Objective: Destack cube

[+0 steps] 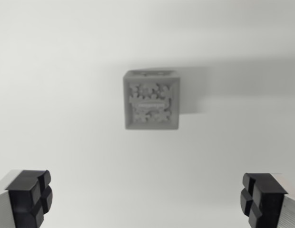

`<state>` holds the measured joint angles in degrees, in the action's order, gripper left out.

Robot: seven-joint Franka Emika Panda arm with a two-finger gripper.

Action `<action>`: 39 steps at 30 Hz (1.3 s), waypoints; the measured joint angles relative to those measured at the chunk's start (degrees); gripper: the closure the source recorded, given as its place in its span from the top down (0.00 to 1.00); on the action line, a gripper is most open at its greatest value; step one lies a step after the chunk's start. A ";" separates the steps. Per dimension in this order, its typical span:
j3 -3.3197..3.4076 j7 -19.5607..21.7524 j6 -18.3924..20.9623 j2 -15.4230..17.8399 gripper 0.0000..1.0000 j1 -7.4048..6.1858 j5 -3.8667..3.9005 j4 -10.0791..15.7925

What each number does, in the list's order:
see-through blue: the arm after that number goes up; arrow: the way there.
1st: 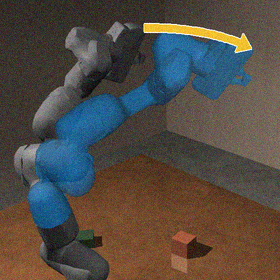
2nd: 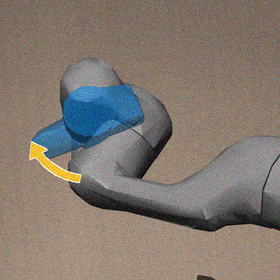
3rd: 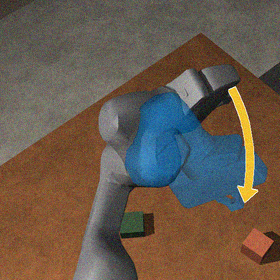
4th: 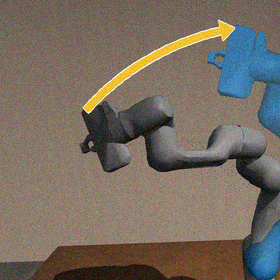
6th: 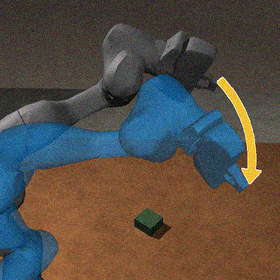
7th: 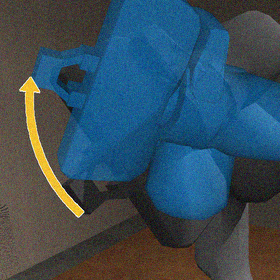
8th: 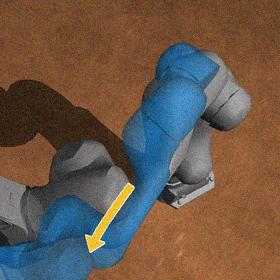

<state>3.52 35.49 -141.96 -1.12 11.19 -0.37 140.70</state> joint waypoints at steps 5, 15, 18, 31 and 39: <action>0.00 0.15 3.13 2.44 1.00 0.01 0.21 -0.77; 0.00 0.37 9.13 6.41 1.00 0.02 0.52 -2.78; 0.00 0.41 10.67 7.34 1.00 0.03 0.57 -3.37; 0.00 0.51 16.36 10.32 1.00 0.03 0.70 -6.09; 0.00 0.55 18.39 11.17 1.00 0.03 0.73 -7.23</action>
<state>3.52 36.04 -123.57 10.05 11.22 0.36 133.47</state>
